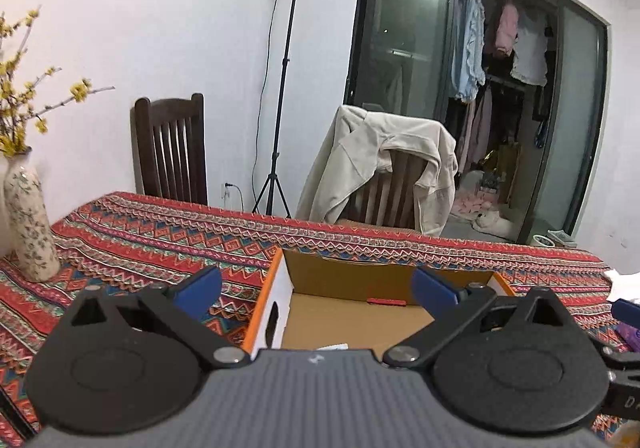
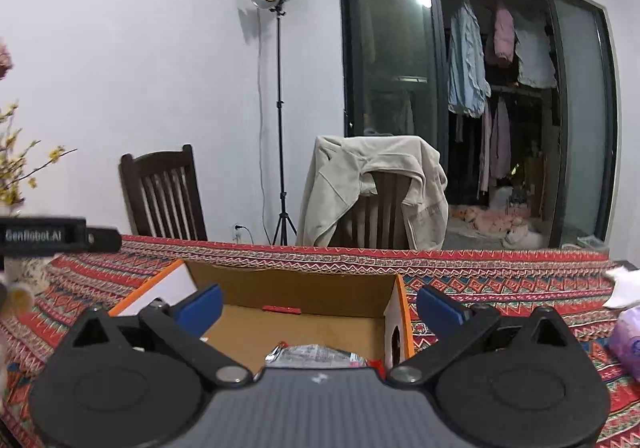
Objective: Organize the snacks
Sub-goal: 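Grasp the green-and-white snack bar with the right tool while the left tool grasps a white packet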
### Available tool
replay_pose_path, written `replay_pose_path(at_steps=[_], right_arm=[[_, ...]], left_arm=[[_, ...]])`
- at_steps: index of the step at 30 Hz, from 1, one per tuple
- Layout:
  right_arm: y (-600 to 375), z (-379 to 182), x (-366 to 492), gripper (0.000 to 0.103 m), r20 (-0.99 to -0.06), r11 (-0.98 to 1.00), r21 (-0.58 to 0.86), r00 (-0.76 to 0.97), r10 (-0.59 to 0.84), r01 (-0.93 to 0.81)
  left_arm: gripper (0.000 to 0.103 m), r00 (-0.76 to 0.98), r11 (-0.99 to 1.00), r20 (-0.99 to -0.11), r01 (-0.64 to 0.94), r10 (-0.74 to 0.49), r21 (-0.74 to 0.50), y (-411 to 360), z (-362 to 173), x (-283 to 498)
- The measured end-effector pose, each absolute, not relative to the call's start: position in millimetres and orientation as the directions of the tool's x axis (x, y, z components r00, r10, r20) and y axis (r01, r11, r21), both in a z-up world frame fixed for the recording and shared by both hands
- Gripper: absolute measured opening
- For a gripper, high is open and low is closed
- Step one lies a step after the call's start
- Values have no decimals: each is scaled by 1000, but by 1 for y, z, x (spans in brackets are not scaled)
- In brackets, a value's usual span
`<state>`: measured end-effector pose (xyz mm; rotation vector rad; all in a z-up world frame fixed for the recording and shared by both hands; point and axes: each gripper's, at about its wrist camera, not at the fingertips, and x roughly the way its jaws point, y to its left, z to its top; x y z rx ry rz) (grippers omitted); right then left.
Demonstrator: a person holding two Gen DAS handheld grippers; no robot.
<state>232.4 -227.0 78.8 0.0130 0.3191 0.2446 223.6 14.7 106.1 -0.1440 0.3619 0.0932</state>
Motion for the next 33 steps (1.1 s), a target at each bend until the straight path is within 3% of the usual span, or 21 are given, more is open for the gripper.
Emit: replay_pose_path(at_steps=[11,24,27,30,33], right_arm=[[-234,61,169,103,-364,958,44,888,280,-284],[-232,24,126,103,-440,947,65,843,311,-316],[-219,22,127,100,-459,939,42,829,321,-341],[-202,19,129,86,-479,925,1,812,335,-381],[-185,15,136,84,-510,908,-43,790,339,-418]], left_arm=[[103,921,992,-389,-80,35,-100,22,88,165],[103,869,992,-495,-84,25,-99,31,28,114],[103,855,991,-518,-96,32,-98,33,19,111],[103,852,990,-523,-104,38,-97,35,16,107],[103,855,989,-517,-108,41,-100,38,17,104]])
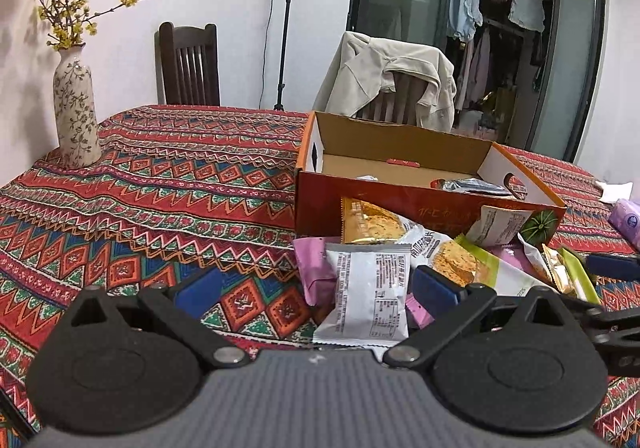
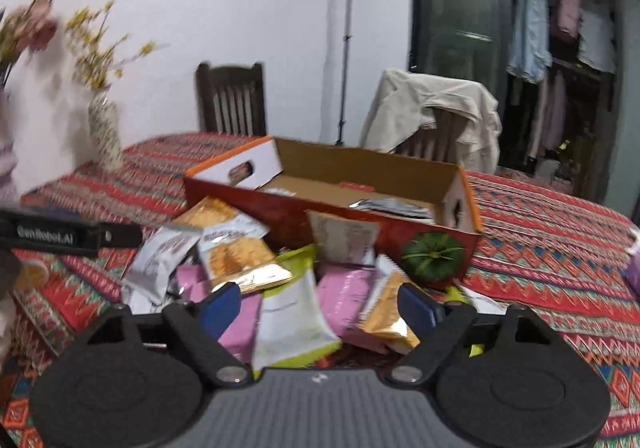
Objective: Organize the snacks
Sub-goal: 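Grasp the green-and-white snack bar with the right tool while the left tool grasps a white packet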
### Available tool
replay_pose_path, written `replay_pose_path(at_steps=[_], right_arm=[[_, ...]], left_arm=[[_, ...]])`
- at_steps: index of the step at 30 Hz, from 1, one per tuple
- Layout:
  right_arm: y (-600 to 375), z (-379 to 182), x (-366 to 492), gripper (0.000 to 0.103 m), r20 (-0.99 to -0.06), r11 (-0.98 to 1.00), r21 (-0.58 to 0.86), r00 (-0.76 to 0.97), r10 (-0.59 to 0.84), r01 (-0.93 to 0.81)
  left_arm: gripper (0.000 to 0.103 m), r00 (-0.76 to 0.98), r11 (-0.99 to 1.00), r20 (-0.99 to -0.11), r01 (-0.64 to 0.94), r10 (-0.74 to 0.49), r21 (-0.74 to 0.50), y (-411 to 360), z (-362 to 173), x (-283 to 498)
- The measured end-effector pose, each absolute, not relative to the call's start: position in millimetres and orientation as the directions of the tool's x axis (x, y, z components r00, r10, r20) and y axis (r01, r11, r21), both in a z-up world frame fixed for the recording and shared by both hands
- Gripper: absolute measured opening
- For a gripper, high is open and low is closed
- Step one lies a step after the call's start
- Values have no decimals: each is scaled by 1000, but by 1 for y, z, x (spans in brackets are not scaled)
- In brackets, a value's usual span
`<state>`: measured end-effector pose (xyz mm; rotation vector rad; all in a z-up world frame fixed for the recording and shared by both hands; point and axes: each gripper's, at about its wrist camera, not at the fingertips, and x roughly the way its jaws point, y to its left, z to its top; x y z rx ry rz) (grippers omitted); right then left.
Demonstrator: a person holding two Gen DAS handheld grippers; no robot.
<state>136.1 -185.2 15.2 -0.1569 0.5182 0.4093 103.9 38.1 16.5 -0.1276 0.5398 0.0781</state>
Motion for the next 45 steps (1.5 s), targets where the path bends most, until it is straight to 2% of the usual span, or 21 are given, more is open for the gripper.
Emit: replay_pose_path(at_steps=[2,3,9,12,13,15,16,22,33,45], right_arm=[[-176,13,142,67,-530,897,-67,777,340,-437],[-172,11,146,63,-543,891,-76,768,339,-447],[-154,-5,165,59,-612,866,-115,721,323,-486],[-154,-7,167,59,-613,861,-118,719,328,-494],[-155,-7,167,56,-615,859,-111,714,336,-500],[-157,-7,167,42,-620,850,-74,692,370,-522],[-159,-7,166,41,-620,850,-67,689,375,-523],[-172,-8,153,40,-565,869,-25,724,395,-494],[-213,-1,135,39,-347,908,114,840,416,-403],[-219,-2,130,39,-308,917,125,864,399,-379]], left_arm=[[103,855,989,-517,-106,39,-100,39,16,102],[103,854,990,-520,-103,37,-99,39,16,102],[103,847,989,-531,-97,24,-110,40,11,101],[103,846,989,-533,-96,21,-114,41,9,100],[103,846,989,-533,-96,20,-115,41,9,100],[103,845,988,-534,-95,17,-119,42,9,100],[103,845,988,-535,-96,17,-119,42,9,100],[103,839,987,-543,-103,20,-122,43,7,101],[103,829,993,-559,-76,11,-93,27,7,113],[103,808,995,-590,-70,15,-71,12,-4,143]])
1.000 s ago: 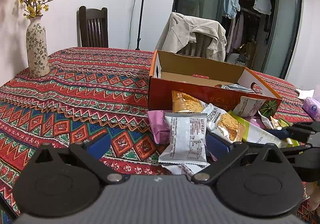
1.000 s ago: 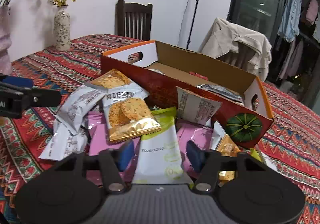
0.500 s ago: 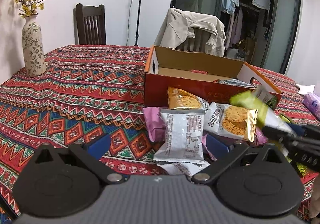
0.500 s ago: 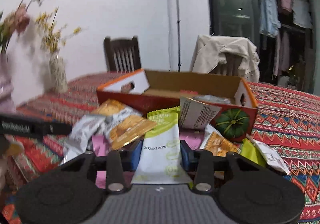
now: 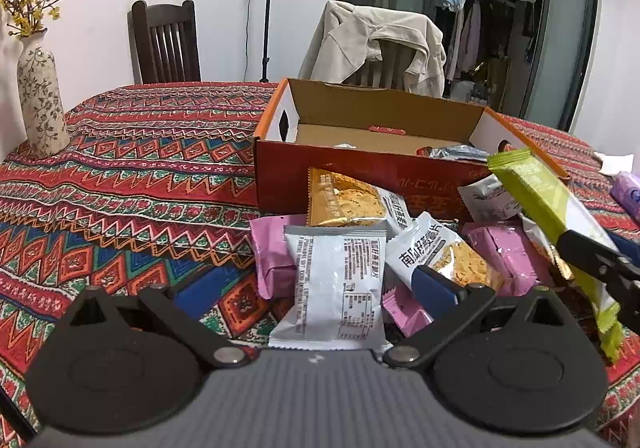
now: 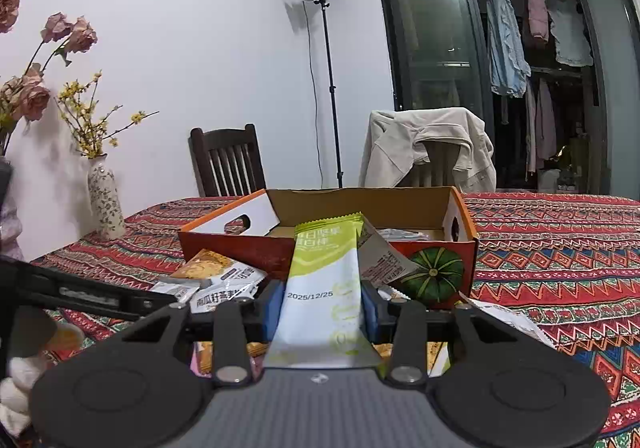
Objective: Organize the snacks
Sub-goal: 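Grasp the green-and-white snack bar with the right tool while the left tool grasps a white packet, then lift both snacks over the orange box and open both tools to release them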
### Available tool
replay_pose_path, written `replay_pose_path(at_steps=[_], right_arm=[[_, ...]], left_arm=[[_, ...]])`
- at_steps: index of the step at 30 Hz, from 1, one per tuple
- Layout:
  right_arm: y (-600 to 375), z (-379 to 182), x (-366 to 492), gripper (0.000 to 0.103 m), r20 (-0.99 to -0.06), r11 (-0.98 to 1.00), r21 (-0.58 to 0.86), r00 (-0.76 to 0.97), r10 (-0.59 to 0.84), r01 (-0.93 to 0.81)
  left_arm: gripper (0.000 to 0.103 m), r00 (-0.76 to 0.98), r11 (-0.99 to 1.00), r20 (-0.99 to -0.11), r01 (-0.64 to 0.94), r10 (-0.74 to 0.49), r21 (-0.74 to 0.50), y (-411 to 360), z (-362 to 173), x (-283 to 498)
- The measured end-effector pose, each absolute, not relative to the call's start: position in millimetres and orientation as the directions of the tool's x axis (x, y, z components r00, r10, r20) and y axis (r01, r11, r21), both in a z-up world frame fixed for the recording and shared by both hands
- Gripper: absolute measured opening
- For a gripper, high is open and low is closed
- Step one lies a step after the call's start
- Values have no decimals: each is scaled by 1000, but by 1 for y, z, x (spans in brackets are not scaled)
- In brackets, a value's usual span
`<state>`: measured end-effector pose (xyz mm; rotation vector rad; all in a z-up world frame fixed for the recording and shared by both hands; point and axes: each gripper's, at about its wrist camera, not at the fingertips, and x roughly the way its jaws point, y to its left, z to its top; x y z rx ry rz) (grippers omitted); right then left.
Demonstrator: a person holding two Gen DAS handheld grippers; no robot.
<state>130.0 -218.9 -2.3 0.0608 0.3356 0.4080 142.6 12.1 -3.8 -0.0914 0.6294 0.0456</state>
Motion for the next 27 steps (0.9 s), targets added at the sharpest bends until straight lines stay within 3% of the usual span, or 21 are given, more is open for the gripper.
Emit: replay_pose_path(at_steps=[3,9,11,17,27], right_arm=[[-219,-3,130,40,-308,915,127,862,403,-382],[-217,-4,129,40,-314,915,120,859,404,-386],[-216,-4,129,40,-314,915,118,860,402,-385],[-216,-4,128,40,-310,916,109,863,400,-385],[-215,-2,120,40,-274,915,86,873,403,-395]], left_arm=[[97,804,996,-594,-70,19,-62,9,-9,145],[71,808,994,-589,-65,3,-84,12,-13,146],[57,818,995,-575,-67,12,-74,12,-13,145],[50,834,996,-551,-59,14,-65,12,-12,140],[47,868,998,-495,-62,39,-29,8,0,125]])
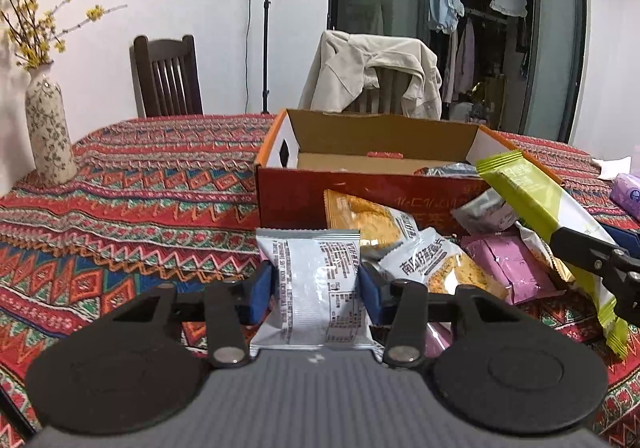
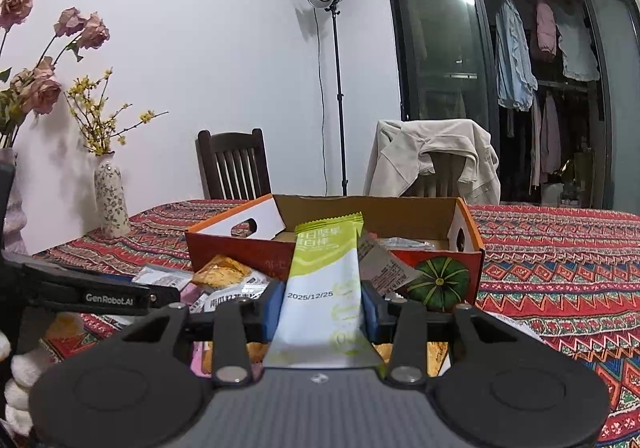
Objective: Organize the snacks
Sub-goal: 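Lift both snacks over the orange box and open both tools to release them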
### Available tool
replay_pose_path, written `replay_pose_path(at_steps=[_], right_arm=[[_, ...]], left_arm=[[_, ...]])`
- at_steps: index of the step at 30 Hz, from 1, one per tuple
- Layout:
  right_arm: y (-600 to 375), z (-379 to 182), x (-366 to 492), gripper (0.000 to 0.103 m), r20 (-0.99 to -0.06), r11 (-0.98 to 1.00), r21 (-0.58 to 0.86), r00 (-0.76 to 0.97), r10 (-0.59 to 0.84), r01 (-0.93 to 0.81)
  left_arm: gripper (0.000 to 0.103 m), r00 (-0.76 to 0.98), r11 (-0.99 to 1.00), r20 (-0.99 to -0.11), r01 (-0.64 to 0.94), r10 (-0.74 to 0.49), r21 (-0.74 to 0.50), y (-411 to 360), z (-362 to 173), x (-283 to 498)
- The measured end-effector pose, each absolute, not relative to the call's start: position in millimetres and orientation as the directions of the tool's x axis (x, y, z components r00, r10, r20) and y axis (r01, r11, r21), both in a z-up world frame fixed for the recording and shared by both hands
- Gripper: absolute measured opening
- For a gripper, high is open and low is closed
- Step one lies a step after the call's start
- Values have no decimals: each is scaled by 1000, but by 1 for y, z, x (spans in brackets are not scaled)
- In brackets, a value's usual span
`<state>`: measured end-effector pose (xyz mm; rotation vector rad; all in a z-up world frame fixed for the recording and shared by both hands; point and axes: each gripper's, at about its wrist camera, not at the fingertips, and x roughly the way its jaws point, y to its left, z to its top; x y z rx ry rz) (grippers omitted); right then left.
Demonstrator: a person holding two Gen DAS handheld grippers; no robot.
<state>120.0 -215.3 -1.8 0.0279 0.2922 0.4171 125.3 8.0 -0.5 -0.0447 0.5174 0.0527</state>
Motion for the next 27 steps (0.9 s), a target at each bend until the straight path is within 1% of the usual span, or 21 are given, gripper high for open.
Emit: replay_pose_path(at_steps=[7,12,18,22,27], right_arm=[[-211,7,108,40,-229,916,43,889,397,-398],[-212,19,108,40,-218,922,50,896,386,-385],[-214,37,125,40,-215,935,60,910,355,-350],[-215,48,145,40,-224,945,68,918,326,-319],[-216,59,173,40,-235,957,76,927,291,-281]], left_arm=[[47,899,998,-435,-64,55,-5,10,15,109],[47,928,998,-366,-59,69,39,5,30,107],[47,953,996,-298,-27,51,83,-4,48,121],[47,959,992,-281,-8,44,128,-10,58,142],[47,958,993,-288,15,21,121,-13,69,171]])
